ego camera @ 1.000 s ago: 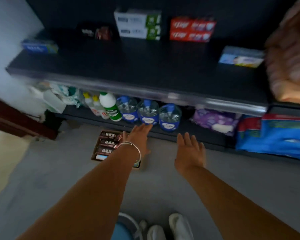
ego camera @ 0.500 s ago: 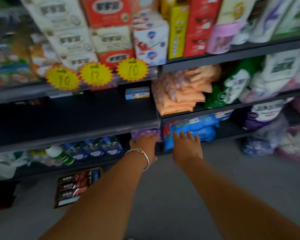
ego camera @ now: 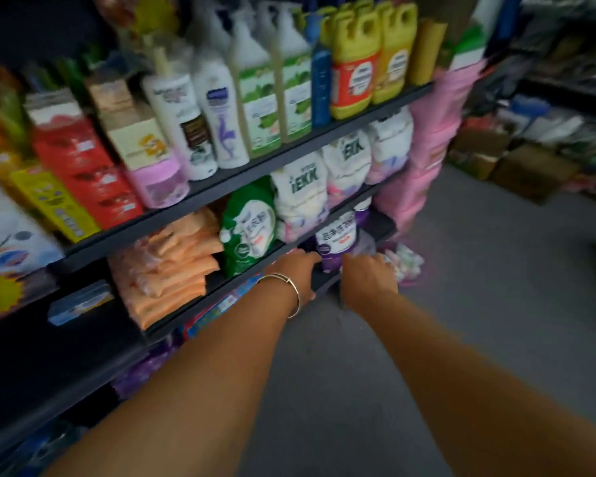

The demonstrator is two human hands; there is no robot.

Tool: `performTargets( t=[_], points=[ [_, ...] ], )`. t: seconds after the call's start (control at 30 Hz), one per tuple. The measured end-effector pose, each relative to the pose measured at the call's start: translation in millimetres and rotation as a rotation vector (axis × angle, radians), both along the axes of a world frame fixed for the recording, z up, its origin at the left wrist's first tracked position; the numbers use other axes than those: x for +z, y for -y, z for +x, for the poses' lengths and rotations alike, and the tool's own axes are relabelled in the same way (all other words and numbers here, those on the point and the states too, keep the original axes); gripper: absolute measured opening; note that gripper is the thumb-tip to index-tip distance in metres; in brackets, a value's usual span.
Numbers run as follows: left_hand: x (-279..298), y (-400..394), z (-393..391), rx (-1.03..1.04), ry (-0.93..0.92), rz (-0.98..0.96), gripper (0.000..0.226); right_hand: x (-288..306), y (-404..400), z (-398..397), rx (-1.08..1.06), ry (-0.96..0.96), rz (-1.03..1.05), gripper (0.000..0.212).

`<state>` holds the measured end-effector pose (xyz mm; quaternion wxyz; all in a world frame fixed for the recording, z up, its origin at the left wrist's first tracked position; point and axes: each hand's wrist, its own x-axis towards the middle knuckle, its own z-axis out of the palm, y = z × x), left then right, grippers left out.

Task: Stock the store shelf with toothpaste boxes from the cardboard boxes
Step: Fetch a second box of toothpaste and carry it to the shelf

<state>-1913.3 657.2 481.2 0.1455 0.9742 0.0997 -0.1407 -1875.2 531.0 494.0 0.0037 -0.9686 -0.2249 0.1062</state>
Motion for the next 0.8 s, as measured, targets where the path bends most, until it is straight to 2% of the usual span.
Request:
performTargets(
  t=[0.2, 0.43, 0.63, 0.8],
  points=[
    [20, 67, 110, -0.191, 0.060, 0.020, 0.057, 16, 73, 84, -0.206, 0.038, 0.056, 0.041],
    [28, 172, 242, -0.390, 0.056, 0.051, 0.062, 19, 176, 183, -0.411, 0.053, 0.072, 0.034],
    [30, 265, 360, -0.480, 0.066, 0.066, 0.068, 28, 270, 291, -0.531, 0.056, 0.085, 0.034],
    [28, 313, 449, -0.498, 0.040, 0.080, 0.069, 23, 323, 374, -0.568, 0.002, 0.037, 0.039]
  ],
)
